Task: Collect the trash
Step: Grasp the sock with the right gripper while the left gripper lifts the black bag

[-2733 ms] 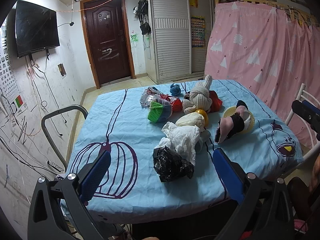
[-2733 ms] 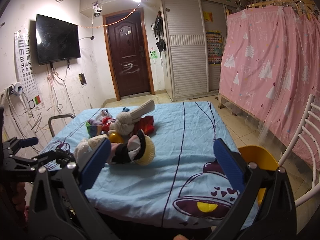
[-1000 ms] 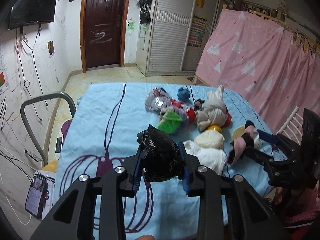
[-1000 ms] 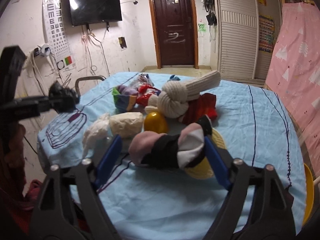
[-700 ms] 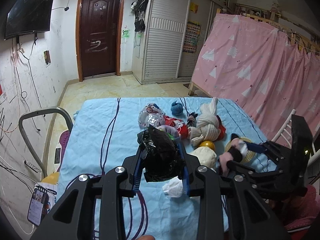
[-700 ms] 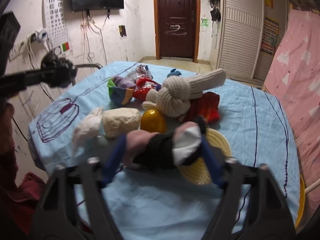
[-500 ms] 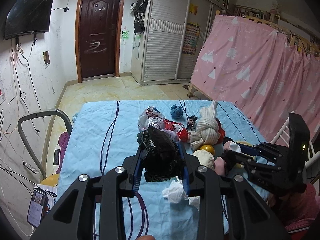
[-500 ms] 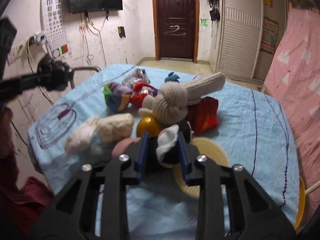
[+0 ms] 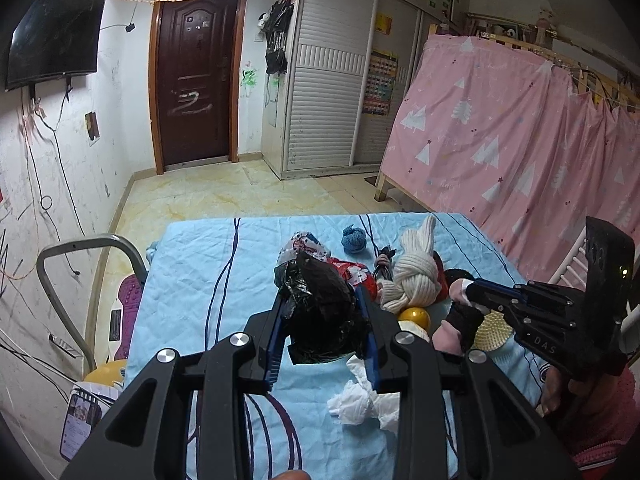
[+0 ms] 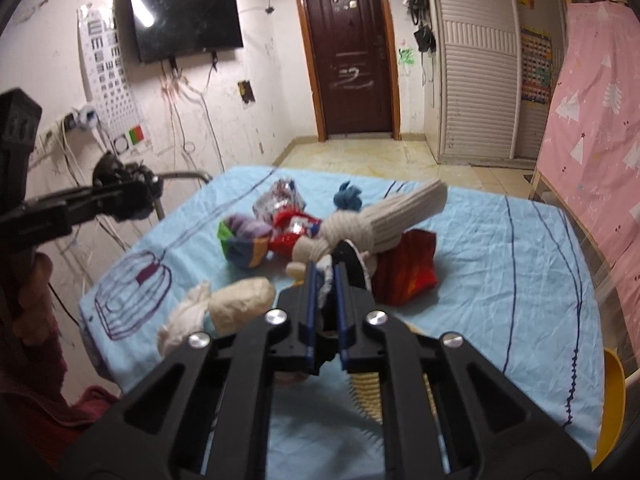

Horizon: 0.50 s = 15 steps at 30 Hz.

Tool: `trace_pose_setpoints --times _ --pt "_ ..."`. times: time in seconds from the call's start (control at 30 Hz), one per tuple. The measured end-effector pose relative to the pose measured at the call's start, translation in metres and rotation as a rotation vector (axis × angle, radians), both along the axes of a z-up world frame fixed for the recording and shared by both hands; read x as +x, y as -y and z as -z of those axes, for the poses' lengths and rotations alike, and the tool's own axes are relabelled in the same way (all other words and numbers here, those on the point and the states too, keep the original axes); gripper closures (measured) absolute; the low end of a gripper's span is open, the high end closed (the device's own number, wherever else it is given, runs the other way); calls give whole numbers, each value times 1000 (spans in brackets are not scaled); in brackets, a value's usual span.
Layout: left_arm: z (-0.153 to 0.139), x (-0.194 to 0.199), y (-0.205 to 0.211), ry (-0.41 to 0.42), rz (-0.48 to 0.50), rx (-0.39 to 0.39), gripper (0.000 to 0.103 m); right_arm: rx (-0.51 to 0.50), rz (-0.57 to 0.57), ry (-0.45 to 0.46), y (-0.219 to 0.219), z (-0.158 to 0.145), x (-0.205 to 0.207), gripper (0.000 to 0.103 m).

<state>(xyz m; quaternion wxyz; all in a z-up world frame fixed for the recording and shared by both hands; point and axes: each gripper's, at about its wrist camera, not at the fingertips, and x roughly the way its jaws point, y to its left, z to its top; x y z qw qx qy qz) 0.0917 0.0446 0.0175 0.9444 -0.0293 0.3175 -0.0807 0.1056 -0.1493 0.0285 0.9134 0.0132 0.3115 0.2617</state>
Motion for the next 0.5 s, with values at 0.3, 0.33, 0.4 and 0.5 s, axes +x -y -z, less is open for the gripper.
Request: trace_pose_setpoints --times 0.3,0.33,0.4,0.5 --pt "-23 3 43 34 70 42 79 71 83 55 45 -16 -8 95" --pt "-25 4 50 39 81 47 79 78 97 60 52 -17 -8 95" --pt "-31 4 67 50 110 59 79 93 134 73 70 -19 -11 95" --pt "-36 6 91 60 146 75 79 108 187 90 95 -21 -17 95"
